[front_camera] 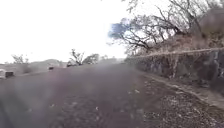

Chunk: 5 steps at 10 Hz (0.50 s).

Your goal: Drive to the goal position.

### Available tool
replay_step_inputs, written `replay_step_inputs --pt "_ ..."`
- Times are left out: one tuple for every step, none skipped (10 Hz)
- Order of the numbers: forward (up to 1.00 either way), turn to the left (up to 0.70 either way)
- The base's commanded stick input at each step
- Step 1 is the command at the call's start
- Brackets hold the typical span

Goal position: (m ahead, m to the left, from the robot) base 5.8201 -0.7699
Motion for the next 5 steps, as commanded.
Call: replay_step_inputs --pt "0.70 0.00" --pt "0.70 0.00" --pt "0.70 0.00" --pt "0.70 0.00" --pt "0.70 0.00"
